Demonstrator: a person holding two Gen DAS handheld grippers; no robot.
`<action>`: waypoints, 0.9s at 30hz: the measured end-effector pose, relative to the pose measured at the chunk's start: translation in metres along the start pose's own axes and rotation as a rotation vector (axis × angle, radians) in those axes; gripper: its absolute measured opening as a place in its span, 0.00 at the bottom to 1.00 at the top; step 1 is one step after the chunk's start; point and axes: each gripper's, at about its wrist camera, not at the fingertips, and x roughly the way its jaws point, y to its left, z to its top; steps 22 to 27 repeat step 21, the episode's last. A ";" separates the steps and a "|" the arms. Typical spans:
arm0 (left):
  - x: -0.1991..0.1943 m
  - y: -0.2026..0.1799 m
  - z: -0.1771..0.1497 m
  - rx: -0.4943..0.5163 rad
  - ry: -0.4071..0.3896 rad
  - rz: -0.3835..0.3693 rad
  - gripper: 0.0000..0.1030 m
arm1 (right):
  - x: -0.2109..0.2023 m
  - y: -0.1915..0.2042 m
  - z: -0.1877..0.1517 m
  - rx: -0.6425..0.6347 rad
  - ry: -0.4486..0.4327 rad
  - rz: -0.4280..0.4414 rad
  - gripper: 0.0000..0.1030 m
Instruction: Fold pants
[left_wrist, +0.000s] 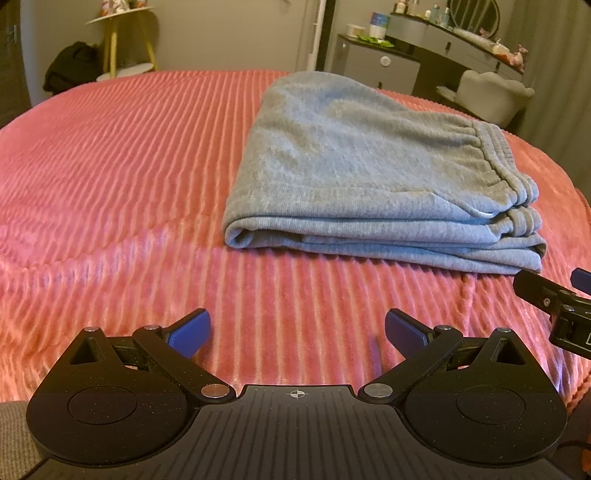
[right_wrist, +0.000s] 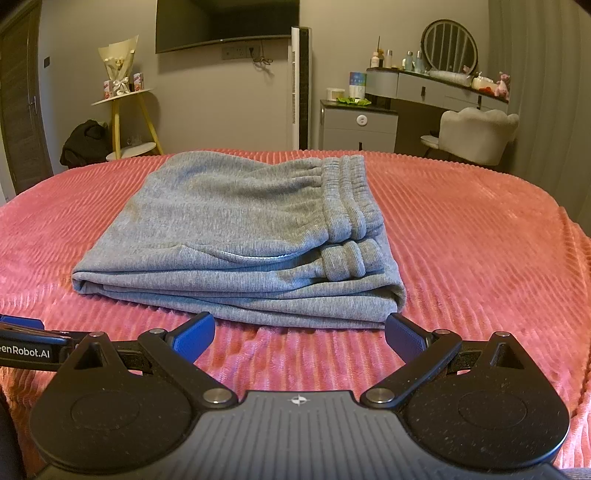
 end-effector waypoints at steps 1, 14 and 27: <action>0.000 0.000 0.000 0.000 0.001 0.000 1.00 | 0.000 0.000 0.000 0.000 0.000 0.000 0.96; 0.000 0.000 0.000 -0.001 0.000 -0.013 1.00 | 0.002 -0.001 -0.001 0.004 0.005 0.005 0.96; 0.001 0.001 0.000 -0.001 -0.006 -0.021 1.00 | 0.004 -0.003 0.000 0.010 0.008 0.008 0.96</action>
